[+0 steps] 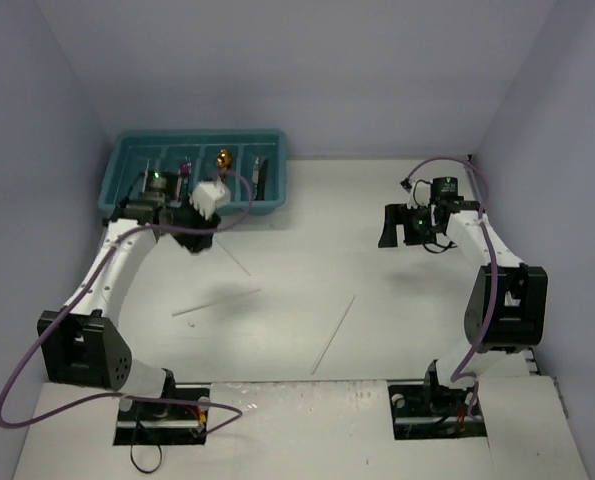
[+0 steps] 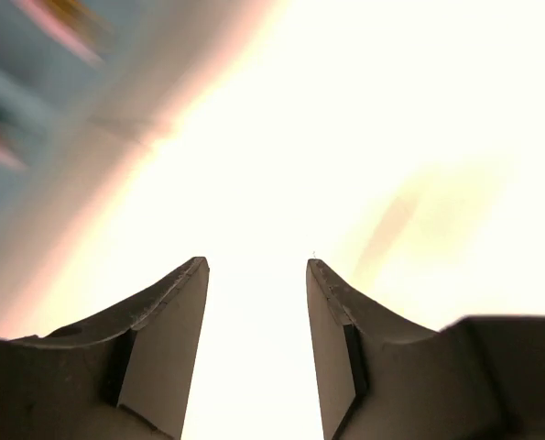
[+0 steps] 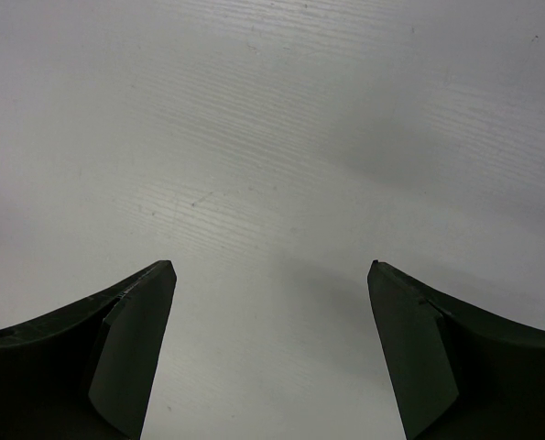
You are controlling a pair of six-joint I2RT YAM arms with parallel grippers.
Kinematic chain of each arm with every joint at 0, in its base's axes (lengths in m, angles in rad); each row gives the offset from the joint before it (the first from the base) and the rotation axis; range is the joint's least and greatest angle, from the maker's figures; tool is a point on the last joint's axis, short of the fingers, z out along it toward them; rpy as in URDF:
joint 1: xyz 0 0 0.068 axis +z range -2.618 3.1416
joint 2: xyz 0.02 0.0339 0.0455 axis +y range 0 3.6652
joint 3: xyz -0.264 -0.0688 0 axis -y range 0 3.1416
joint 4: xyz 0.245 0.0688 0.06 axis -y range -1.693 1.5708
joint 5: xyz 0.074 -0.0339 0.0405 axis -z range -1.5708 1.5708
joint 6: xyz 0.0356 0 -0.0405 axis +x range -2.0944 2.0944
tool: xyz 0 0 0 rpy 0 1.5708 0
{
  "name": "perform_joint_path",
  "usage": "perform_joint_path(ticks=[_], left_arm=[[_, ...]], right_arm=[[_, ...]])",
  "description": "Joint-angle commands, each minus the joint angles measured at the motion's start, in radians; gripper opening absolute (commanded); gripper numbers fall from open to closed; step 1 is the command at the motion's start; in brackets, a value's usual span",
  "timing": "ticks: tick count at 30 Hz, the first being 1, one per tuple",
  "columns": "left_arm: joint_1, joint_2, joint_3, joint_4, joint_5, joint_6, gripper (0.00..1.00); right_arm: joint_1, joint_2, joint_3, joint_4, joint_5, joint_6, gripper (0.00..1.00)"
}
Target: Sort the eating utensils into containers
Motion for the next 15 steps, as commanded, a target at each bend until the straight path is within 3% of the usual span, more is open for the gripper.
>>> perform_joint_path(ticks=[1,6,15], left_arm=[[-0.044,-0.053,-0.242,-0.039,-0.121,0.101,0.43],[-0.152,-0.049,-0.375,-0.041,-0.261,0.135,0.42],[-0.167,0.09,-0.382,-0.058,-0.342,0.163,0.41]], right_arm=[[-0.003,-0.055,-0.007,0.002,0.005,-0.017,0.84],[-0.003,-0.043,-0.014,0.004,0.003,-0.017,0.84],[-0.003,-0.033,-0.013,0.004,0.002,-0.013,0.83]])
